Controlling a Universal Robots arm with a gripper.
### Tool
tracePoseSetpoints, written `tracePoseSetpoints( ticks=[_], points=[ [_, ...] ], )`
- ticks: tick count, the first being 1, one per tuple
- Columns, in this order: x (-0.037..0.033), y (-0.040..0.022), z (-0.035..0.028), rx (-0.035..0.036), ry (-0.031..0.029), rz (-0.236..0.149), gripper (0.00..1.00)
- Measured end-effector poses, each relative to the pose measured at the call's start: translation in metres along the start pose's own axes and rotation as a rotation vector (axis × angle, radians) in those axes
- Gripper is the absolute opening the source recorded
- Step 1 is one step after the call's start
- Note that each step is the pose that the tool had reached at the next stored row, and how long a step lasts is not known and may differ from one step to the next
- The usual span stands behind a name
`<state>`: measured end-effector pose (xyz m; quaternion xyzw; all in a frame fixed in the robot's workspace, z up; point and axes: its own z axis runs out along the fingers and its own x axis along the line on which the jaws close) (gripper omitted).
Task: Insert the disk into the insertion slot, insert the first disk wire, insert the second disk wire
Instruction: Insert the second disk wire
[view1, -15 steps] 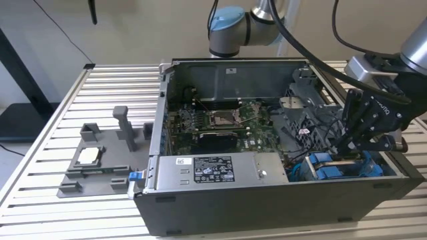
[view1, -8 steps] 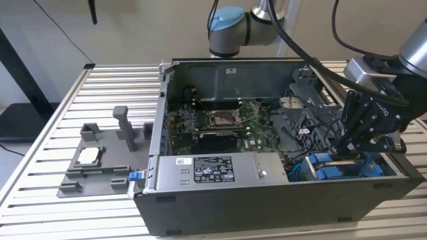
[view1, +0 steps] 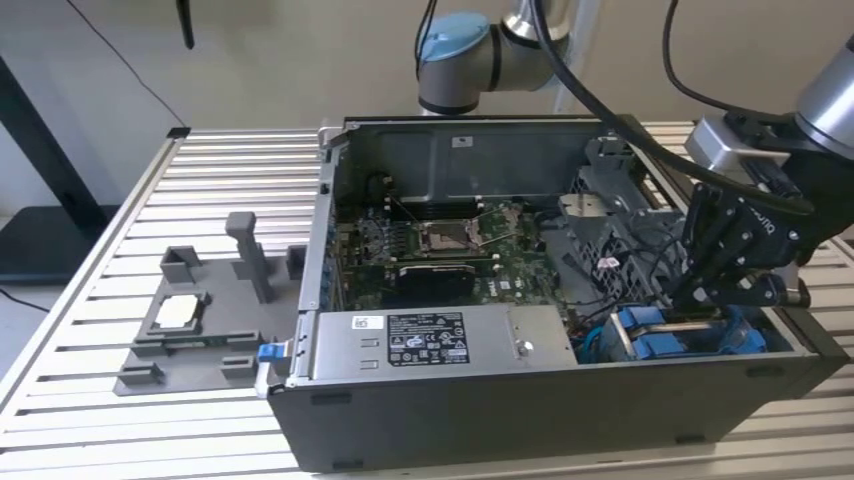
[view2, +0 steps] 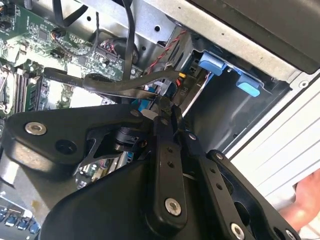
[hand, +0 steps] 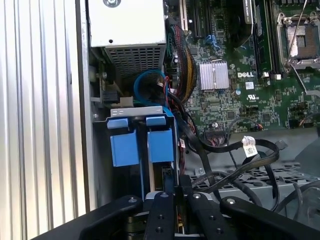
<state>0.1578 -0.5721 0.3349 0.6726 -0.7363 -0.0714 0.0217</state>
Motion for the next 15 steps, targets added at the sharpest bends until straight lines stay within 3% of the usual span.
tracePoseSetpoints(
  ticks=[2, 5, 15],
  points=[
    [-0.0002, 0.0003, -0.0024, -0.0070, -0.0003, 0.000, 0.16],
    [-0.0004, 0.0011, -0.0075, -0.0120, 0.0013, 0.001, 0.16],
    [0.0025, 0.0008, -0.0082, -0.0122, 0.0015, 0.001, 0.16]
  ],
)
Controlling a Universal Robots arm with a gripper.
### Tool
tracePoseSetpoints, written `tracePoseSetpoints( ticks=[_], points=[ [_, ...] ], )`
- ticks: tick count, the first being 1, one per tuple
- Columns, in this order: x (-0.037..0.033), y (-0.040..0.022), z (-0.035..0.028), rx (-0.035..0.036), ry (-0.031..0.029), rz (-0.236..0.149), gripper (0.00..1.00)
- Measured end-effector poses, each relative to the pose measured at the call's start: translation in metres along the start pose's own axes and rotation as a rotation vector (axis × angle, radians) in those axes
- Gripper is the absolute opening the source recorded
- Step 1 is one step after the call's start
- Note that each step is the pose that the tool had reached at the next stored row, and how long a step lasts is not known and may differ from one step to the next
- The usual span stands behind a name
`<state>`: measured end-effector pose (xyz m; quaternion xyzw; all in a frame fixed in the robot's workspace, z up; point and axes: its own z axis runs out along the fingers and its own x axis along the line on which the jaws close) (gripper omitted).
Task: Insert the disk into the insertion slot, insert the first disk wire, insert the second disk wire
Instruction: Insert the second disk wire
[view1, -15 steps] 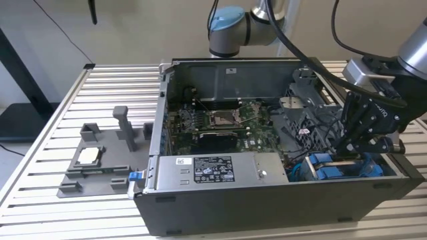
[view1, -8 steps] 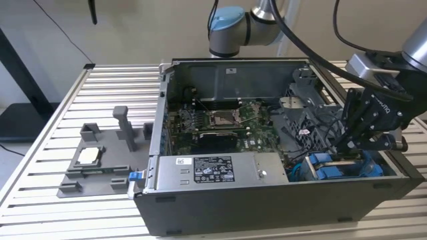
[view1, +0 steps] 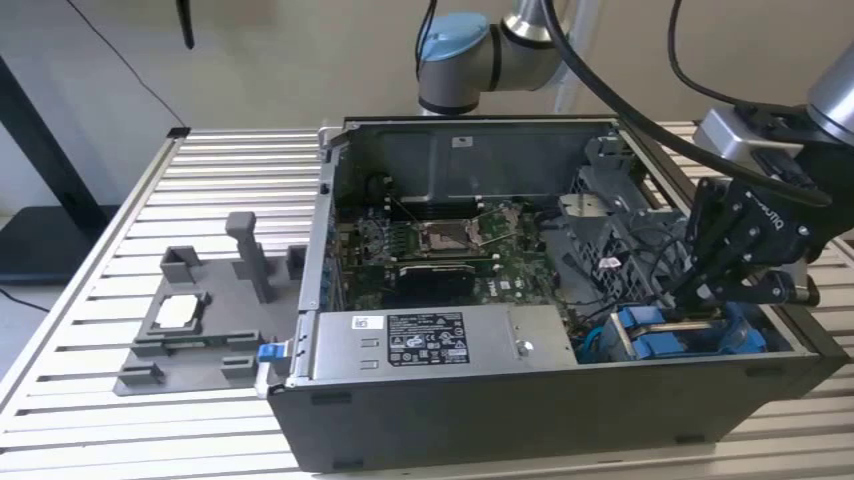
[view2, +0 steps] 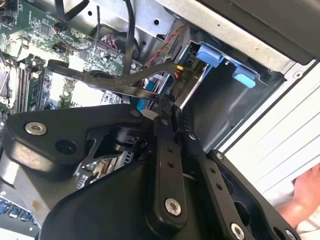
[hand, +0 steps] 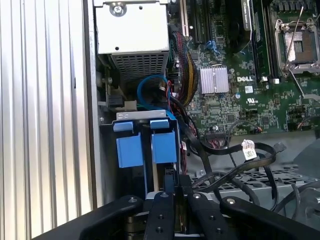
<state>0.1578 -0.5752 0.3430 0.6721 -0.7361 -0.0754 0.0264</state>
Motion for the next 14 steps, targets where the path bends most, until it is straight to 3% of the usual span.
tracePoseSetpoints(
  ticks=[14],
  points=[
    [0.0002, -0.0015, 0.0012, 0.0004, 0.0008, 0.000, 0.16]
  ],
)
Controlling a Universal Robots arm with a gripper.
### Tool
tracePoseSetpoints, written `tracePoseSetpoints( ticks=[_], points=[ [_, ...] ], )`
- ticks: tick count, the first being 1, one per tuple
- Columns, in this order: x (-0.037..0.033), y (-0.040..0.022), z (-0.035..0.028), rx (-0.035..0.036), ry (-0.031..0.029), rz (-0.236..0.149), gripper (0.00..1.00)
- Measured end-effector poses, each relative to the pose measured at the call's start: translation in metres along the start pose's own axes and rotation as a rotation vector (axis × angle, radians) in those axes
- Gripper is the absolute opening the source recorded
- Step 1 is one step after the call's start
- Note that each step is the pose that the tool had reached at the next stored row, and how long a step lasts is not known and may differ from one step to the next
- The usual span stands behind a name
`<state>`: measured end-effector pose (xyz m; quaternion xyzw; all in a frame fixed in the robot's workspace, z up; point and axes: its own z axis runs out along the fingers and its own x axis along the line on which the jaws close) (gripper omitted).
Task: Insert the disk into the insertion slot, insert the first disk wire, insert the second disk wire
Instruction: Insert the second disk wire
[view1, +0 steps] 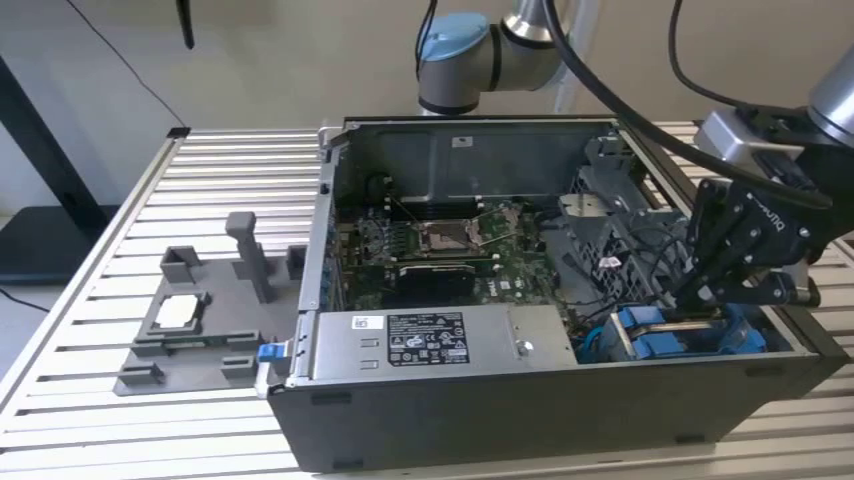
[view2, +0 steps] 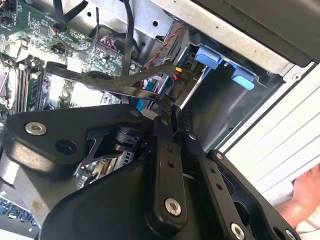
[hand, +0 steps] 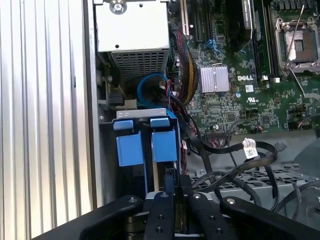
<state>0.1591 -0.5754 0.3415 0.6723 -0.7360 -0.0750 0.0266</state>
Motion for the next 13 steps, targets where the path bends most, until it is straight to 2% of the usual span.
tracePoseSetpoints(
  ticks=[5, 11, 13],
  points=[
    [0.0001, -0.0003, 0.0021, 0.0001, 0.0021, 0.000, 0.16],
    [0.0004, -0.0009, 0.0059, 0.0010, 0.0106, 0.001, 0.16],
    [0.0004, -0.0010, 0.0067, 0.0011, 0.0117, 0.002, 0.16]
  ],
)
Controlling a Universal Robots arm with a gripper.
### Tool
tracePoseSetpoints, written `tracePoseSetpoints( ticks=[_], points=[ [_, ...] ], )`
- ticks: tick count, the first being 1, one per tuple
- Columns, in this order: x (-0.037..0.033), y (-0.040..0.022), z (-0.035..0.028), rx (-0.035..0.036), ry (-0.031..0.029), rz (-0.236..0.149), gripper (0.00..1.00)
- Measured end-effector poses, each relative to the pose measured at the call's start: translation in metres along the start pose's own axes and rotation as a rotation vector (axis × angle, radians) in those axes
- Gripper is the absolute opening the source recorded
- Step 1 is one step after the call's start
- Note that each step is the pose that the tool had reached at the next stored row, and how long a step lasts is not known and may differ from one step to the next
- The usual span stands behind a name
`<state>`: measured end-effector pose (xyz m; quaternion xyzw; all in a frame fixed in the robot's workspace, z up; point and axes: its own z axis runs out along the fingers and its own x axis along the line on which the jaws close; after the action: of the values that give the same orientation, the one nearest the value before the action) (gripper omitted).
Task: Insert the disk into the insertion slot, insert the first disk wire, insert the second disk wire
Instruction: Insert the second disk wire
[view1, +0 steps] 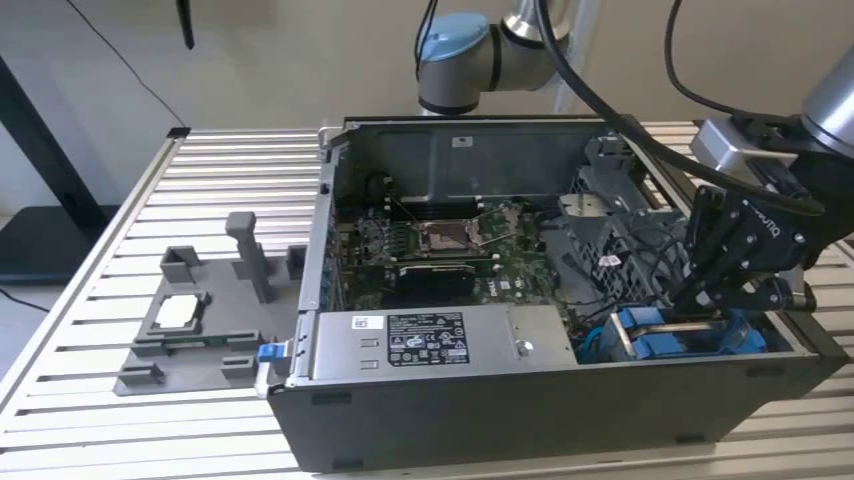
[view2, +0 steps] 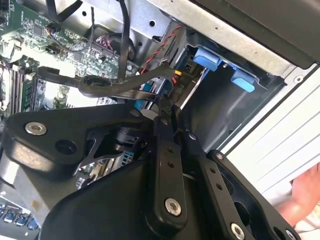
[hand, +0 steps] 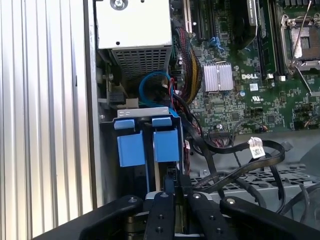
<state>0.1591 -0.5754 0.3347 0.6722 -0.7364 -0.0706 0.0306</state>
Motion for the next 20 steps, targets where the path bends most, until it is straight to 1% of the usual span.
tracePoseSetpoints(
  ticks=[8, 9, 10, 16, 18, 20],
  points=[
    [0.0001, 0.0000, 0.0006, -0.0002, -0.0009, 0.000, 0.18],
    [0.0001, 0.0000, 0.0005, -0.0001, -0.0008, 0.000, 0.24],
    [0.0000, 0.0001, -0.0003, -0.0001, -0.0007, 0.000, 0.24],
    [-0.0010, 0.0030, -0.0199, -0.0002, -0.0005, 0.000, 0.24],
    [-0.0013, 0.0037, -0.0250, -0.0002, -0.0004, 0.000, 0.24],
    [-0.0014, 0.0040, -0.0273, -0.0002, -0.0004, 0.000, 0.24]
  ],
)
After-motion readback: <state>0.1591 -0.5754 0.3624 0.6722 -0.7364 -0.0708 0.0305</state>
